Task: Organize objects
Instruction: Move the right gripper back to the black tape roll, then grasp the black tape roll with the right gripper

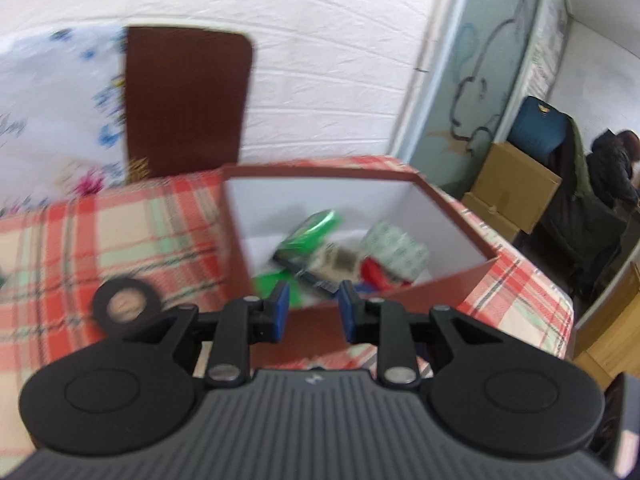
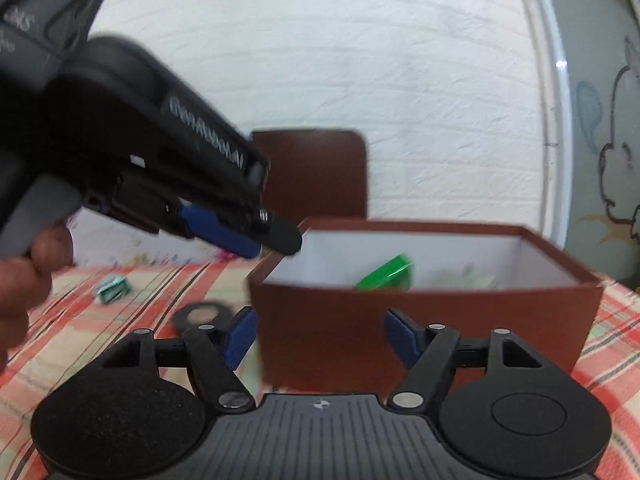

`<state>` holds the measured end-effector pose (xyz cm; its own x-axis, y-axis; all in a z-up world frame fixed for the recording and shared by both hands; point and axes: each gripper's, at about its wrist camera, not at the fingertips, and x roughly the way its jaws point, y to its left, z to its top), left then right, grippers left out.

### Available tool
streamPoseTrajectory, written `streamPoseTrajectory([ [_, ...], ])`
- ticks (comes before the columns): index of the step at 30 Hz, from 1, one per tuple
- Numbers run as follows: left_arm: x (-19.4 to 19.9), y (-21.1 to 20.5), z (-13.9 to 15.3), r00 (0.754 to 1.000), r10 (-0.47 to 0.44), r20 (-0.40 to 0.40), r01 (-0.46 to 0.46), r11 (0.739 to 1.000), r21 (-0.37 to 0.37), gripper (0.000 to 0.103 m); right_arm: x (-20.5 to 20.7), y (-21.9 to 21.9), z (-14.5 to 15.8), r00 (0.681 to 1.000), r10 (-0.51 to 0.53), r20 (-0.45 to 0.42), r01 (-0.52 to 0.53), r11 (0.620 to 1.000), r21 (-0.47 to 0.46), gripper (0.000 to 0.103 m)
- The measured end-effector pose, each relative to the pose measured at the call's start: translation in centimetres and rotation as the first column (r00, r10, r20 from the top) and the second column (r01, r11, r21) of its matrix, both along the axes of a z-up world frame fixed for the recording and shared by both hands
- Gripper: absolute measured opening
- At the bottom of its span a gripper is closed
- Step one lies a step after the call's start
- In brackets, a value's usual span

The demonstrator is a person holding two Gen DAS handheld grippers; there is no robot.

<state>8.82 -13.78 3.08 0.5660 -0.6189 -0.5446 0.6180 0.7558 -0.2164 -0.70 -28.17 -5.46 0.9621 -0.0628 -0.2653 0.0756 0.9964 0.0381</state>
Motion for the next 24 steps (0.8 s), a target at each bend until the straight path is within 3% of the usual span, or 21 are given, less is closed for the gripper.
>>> streamPoseTrajectory([
  [5, -0.5, 4.5, -2.0, 0.995, 0.096, -0.016, -0.094, 0.994, 0.062, 0.03, 0.3, 3.5, -1.5, 0.991, 0.095, -0.099, -0.093, 0.995, 0.019, 0.069],
  [9, 0.3, 9.1, -5.1, 0.976, 0.207, -0.068, -0.199, 0.974, 0.107, 0.03, 0.9, 6.6, -2.1, 0.97, 0.18, -0.166, -0.184, 0.983, -0.01, 0.069],
  [13, 1.8, 14.4, -7.9, 0.932, 0.354, -0.077, -0.34, 0.928, 0.151, 0.03, 3.1, 8.7, -2.5, 0.944, 0.246, -0.22, -0.258, 0.966, -0.023, 0.068],
  [16, 3.3, 18.2, -10.5, 0.874, 0.483, -0.053, -0.466, 0.864, 0.191, 0.029, 6.2, 10.1, -3.3, 0.93, 0.27, -0.248, -0.286, 0.958, -0.032, 0.068],
  [19, 2.6, 20.6, -12.5, 0.878, 0.473, 0.076, -0.479, 0.873, 0.091, 0.028, 10.3, 11.0, -3.4, 0.934, 0.246, -0.261, -0.268, 0.962, -0.053, 0.069],
  [21, 2.7, 20.7, -12.5, 0.875, 0.478, 0.079, -0.484, 0.872, 0.075, 0.028, 13.3, 11.1, -3.2, 0.939, 0.209, -0.274, -0.236, 0.969, -0.067, 0.069],
  [23, 2.6, 20.2, -12.4, 0.873, 0.479, 0.097, -0.486, 0.87, 0.082, 0.028, 16.1, 10.7, -3.3, 0.947, 0.158, -0.279, -0.186, 0.98, -0.076, 0.077],
  [24, 2.6, 20.3, -12.5, 0.873, 0.478, 0.1, -0.486, 0.87, 0.082, 0.028, 17.3, 10.4, -3.4, 0.949, 0.131, -0.285, -0.159, 0.984, -0.075, 0.077],
])
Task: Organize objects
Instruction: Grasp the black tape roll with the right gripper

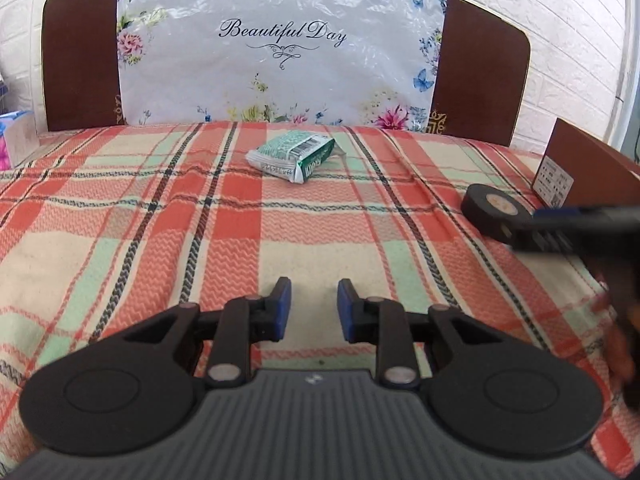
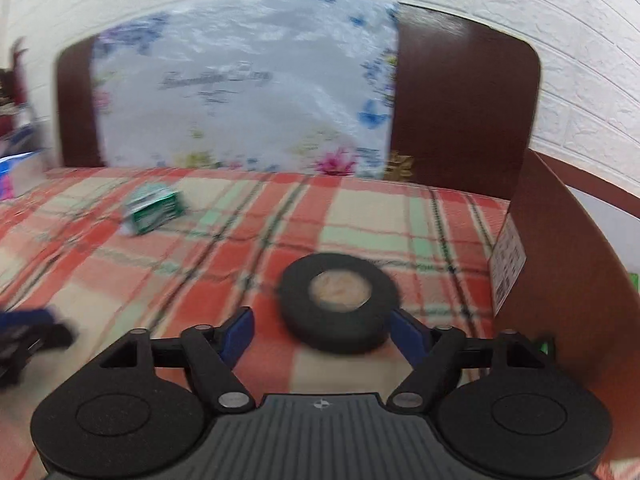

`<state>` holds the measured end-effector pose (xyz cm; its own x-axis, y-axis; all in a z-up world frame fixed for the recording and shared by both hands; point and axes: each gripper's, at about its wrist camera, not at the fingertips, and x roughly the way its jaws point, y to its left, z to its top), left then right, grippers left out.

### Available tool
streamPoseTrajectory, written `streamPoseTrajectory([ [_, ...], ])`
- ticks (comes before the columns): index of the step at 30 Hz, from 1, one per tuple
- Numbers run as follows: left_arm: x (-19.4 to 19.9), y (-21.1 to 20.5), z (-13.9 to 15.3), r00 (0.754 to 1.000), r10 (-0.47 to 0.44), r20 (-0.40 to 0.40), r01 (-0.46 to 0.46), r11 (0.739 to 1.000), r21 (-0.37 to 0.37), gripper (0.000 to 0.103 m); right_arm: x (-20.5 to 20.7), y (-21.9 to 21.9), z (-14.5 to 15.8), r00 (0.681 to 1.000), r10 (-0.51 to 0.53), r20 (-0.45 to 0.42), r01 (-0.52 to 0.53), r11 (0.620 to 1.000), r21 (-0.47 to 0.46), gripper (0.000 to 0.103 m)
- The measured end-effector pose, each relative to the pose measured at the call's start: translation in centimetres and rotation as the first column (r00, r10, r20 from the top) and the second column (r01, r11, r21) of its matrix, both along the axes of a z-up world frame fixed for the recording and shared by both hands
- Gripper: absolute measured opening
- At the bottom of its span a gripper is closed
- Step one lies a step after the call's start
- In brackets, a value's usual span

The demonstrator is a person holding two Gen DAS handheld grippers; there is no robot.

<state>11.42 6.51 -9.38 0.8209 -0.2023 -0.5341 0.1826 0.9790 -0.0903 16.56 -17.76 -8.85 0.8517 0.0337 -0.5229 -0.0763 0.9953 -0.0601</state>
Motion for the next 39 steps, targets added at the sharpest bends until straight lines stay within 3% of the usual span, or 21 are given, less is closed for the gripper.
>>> streamPoseTrajectory([
  [2, 0.1, 0.2, -0.1, 1.0, 0.0, 0.0, 0.0, 1.0, -0.008, 0.028, 2.2, -1.0, -0.7, 0.998, -0.019, -0.055, 0.022, 0.999, 0.048, 0.078],
  [4, 0.2, 0.3, -0.3, 1.0, 0.0, 0.0, 0.0, 1.0, -0.015, 0.028, 2.8, -1.7, -0.7, 0.998, -0.013, -0.056, 0.018, 0.995, 0.095, 0.076],
  [9, 0.1, 0.3, -0.4, 1.0, -0.003, 0.002, 0.003, 1.0, -0.009, 0.029, 0.9, -1.2, -0.6, 0.998, 0.014, -0.056, -0.01, 0.997, 0.079, 0.076],
  [16, -0.1, -0.1, -0.3, 1.0, 0.001, 0.008, -0.001, 1.0, 0.024, 0.029, -8.6, -0.8, -0.7, 0.99, 0.125, -0.068, -0.121, 0.99, 0.068, 0.076],
  [21, -0.1, -0.5, -0.3, 1.0, 0.001, 0.014, -0.002, 0.998, 0.055, 0.029, -15.5, -1.3, -0.9, 0.988, 0.144, -0.064, -0.14, 0.988, 0.059, 0.076],
  [33, -0.8, -2.3, 0.5, 0.998, 0.056, -0.008, -0.053, 0.982, 0.183, 0.036, -18.7, -1.7, -1.2, 0.988, 0.145, -0.048, -0.142, 0.988, 0.058, 0.082],
  [35, -1.7, -2.7, 1.3, 0.997, 0.046, -0.062, -0.037, 0.989, 0.143, 0.034, -18.9, -1.9, -1.1, 0.989, 0.14, -0.051, -0.137, 0.989, 0.06, 0.082],
  [37, -2.8, -3.2, 2.3, 0.99, -0.028, -0.14, 0.031, 0.999, 0.021, 0.034, -18.9, -2.2, -1.1, 0.99, 0.134, -0.054, -0.13, 0.989, 0.067, 0.082],
  [39, -4.2, -4.4, 3.5, 0.977, -0.12, -0.176, 0.109, 0.992, -0.068, 0.034, -18.8, -2.4, -1.1, 0.989, 0.136, -0.055, -0.131, 0.989, 0.074, 0.082],
])
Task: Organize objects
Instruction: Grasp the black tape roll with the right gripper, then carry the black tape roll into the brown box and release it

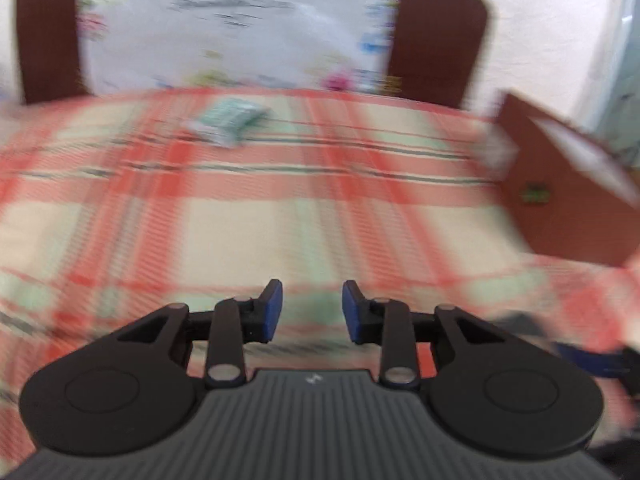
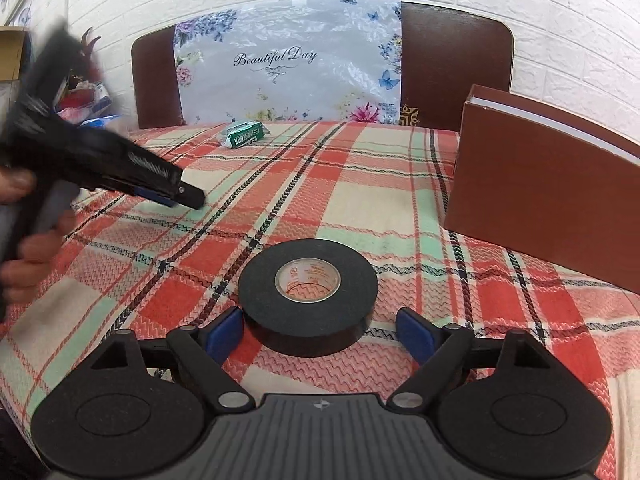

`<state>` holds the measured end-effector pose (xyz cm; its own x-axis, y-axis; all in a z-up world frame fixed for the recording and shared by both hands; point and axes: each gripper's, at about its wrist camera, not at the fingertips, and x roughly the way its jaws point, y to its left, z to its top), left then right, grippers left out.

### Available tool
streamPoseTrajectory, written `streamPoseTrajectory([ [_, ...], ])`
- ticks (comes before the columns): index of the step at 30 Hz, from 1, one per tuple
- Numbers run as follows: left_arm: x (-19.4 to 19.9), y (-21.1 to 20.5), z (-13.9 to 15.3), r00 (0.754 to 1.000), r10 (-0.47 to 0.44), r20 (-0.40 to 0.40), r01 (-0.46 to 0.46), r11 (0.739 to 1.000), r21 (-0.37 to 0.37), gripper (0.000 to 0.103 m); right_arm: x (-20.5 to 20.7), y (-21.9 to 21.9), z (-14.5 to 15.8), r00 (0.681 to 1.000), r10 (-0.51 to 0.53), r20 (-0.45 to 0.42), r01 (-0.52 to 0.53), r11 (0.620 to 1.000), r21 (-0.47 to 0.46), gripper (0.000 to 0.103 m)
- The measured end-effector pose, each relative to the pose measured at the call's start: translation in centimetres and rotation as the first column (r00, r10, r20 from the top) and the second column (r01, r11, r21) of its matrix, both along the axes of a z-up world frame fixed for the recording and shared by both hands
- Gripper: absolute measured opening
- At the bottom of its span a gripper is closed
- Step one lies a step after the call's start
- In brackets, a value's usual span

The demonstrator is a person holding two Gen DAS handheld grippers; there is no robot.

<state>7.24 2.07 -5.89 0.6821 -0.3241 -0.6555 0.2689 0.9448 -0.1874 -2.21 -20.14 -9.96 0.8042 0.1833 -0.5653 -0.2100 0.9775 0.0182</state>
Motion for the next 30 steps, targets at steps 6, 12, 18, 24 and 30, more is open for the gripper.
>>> streamPoseTrajectory([
  [6, -2.6, -6.4, 1.5, 0.954, -0.286, -0.089, 0.286, 0.958, -0.01, 0.036, 0.5, 0.0, 0.1, 1.0, 0.022, -0.008, -0.022, 1.0, -0.008, 0.082],
  [12, -1.7, -7.3, -0.7, 0.951, -0.252, -0.181, 0.257, 0.966, 0.002, 0.032, 0.4, 0.2, -0.1, 0.998, 0.062, 0.007, -0.062, 0.998, -0.003, 0.073],
  [18, -1.2, -9.3, 4.1, 0.955, -0.287, -0.069, 0.288, 0.958, -0.004, 0.031, 0.0, -1.7, 2.5, 0.99, -0.001, 0.143, -0.005, 0.999, 0.04, 0.073],
  [24, 1.0, -14.8, 9.4, 0.932, -0.348, 0.096, 0.349, 0.937, 0.007, 0.03, 1.9, -5.8, 7.1, 0.942, -0.096, 0.322, 0.097, 0.995, 0.013, 0.073],
  [30, 4.8, -20.1, 9.4, 0.916, -0.384, 0.118, 0.386, 0.923, 0.006, 0.03, 5.3, -10.0, 8.0, 0.919, -0.181, 0.35, 0.188, 0.982, 0.014, 0.073],
])
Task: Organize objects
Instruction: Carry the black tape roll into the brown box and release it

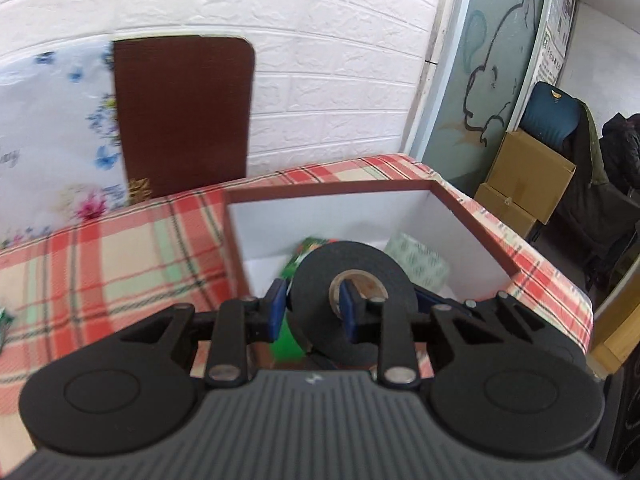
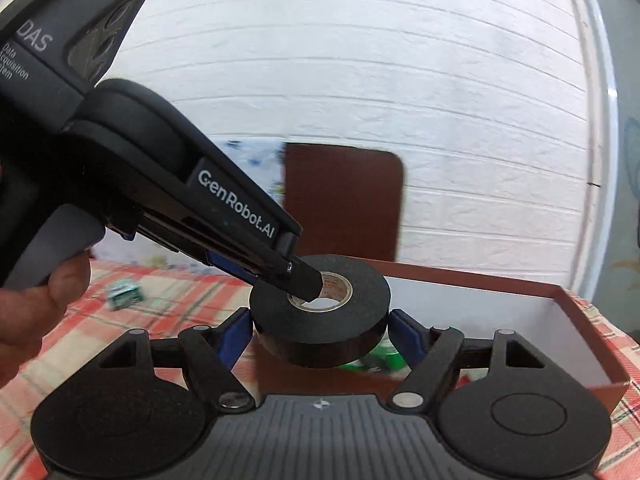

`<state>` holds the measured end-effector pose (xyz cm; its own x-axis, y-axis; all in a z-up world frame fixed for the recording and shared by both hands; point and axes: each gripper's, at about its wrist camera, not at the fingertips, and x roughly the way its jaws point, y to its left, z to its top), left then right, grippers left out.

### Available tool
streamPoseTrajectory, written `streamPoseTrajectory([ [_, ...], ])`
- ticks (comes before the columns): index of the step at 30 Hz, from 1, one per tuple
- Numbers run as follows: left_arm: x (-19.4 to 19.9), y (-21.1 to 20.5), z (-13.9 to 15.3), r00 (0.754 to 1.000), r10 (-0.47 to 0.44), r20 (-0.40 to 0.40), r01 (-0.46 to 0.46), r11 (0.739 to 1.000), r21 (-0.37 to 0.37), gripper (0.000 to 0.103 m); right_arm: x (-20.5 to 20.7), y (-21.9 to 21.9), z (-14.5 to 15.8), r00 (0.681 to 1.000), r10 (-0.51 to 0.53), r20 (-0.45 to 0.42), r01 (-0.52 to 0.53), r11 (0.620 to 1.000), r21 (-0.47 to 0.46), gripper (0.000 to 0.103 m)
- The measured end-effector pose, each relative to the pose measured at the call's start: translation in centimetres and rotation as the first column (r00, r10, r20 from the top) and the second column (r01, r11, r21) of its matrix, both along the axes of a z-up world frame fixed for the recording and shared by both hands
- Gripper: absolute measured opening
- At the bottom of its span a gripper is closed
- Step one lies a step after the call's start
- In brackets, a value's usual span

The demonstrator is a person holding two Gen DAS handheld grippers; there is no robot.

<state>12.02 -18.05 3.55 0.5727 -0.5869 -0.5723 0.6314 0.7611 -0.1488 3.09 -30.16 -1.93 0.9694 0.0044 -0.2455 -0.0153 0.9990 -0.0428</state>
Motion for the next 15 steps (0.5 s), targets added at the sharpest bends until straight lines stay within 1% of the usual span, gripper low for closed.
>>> streamPoseTrajectory([
  [4, 1.7, -2.1, -1.4, 1.0, 0.003, -0.019, -0.003, 0.999, 0.033, 0.03, 2.4, -1.7, -1.2, 0.998, -0.032, -0.045, 0.031, 0.999, -0.005, 0.073],
  [5, 2.1, -2.5, -2.0, 1.0, 0.014, -0.027, -0.013, 0.999, 0.043, 0.03, 3.0, -2.0, -1.7, 0.998, -0.036, -0.05, 0.036, 0.999, 0.004, 0.073],
  [6, 2.3, -2.8, -2.5, 0.999, 0.024, -0.035, -0.022, 0.998, 0.062, 0.03, 3.2, -2.2, -2.1, 0.998, -0.043, -0.038, 0.044, 0.999, 0.026, 0.075],
  [7, 2.2, -3.1, -3.1, 0.999, 0.035, -0.04, -0.031, 0.996, 0.089, 0.03, 3.3, -2.3, -2.2, 0.998, -0.054, -0.039, 0.056, 0.998, 0.042, 0.078],
  [8, 2.0, -3.0, -3.5, 0.999, 0.034, -0.04, -0.03, 0.994, 0.103, 0.031, 3.3, -2.2, -2.2, 0.997, -0.062, -0.041, 0.064, 0.997, 0.049, 0.077],
  [9, 1.4, -2.8, -3.5, 1.0, 0.02, -0.019, -0.018, 0.995, 0.099, 0.031, 3.1, -2.0, -2.3, 0.997, -0.064, -0.045, 0.066, 0.997, 0.049, 0.076],
  [10, 0.6, -2.5, -3.4, 1.0, 0.009, -0.002, -0.008, 0.995, 0.101, 0.031, 2.6, -1.8, -2.3, 0.997, -0.071, -0.029, 0.072, 0.996, 0.054, 0.075],
  [13, -1.2, -1.4, -2.4, 1.0, -0.017, -0.001, 0.017, 0.997, 0.071, 0.031, -0.1, -0.5, -2.5, 0.995, -0.097, 0.031, 0.094, 0.994, 0.061, 0.075],
  [15, -2.6, -0.4, -1.9, 1.0, -0.025, 0.016, 0.024, 0.999, 0.049, 0.031, -2.1, 0.6, -2.8, 0.993, -0.1, 0.055, 0.097, 0.993, 0.064, 0.075],
])
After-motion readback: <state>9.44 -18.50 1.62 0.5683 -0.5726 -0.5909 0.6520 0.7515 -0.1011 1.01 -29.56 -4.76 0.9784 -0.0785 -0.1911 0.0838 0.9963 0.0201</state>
